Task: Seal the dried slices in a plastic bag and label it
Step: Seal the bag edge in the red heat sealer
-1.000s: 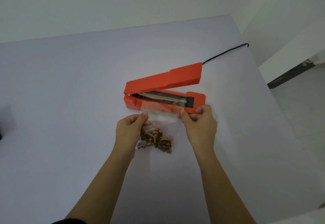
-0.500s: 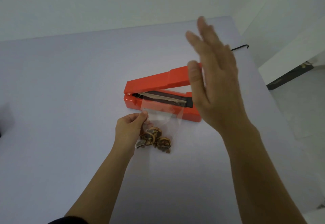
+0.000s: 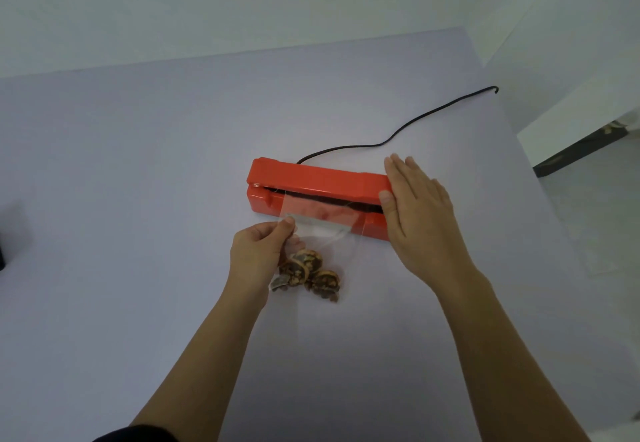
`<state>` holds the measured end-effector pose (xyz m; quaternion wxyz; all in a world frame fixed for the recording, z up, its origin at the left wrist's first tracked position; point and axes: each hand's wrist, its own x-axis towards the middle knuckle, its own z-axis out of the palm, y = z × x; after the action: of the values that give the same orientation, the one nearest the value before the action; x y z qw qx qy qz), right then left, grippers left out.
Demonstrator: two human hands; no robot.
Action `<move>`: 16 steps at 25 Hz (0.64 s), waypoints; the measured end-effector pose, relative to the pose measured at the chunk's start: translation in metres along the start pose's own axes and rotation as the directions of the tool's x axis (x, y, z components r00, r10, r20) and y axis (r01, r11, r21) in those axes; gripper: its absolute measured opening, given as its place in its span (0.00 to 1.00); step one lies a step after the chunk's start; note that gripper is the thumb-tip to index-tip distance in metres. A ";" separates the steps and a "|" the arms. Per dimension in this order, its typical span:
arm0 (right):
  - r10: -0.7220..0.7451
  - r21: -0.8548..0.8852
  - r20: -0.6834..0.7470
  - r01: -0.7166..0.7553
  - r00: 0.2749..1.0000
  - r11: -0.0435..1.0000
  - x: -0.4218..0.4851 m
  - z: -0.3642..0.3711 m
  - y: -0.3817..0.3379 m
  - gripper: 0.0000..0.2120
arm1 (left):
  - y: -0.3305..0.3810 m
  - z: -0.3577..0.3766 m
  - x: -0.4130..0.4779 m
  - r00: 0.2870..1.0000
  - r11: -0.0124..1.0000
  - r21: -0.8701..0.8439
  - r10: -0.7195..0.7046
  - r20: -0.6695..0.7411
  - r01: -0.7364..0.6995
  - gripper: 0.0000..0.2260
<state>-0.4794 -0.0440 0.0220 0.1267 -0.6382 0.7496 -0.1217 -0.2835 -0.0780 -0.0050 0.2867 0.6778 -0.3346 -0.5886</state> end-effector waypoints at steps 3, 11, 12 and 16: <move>0.038 -0.018 0.043 -0.038 0.998 0.999 0.003 0.013 0.003 0.26 | 0.001 -0.001 -0.001 1.000 1.000 0.004 0.011 0.009 -0.011 0.10; 0.043 -0.062 -0.069 -0.047 0.997 0.997 0.004 0.030 0.006 0.30 | 0.005 0.000 -0.002 1.000 1.000 0.019 -0.012 0.015 0.011 0.09; 0.043 -0.068 -0.072 -0.047 0.997 0.997 0.005 0.031 0.006 0.29 | 0.006 -0.001 -0.002 1.000 1.000 0.015 -0.014 0.015 0.014 0.09; 0.037 -0.073 -0.078 -0.043 0.996 0.996 0.006 0.031 0.008 0.29 | 0.007 0.000 -0.003 0.999 0.999 0.004 -0.033 0.009 0.033 0.09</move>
<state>-0.4769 -0.0496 -0.0102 0.0764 -0.6222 0.7706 -0.1151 -0.2842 -0.0801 0.0025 0.2743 0.6812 -0.3257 -0.5955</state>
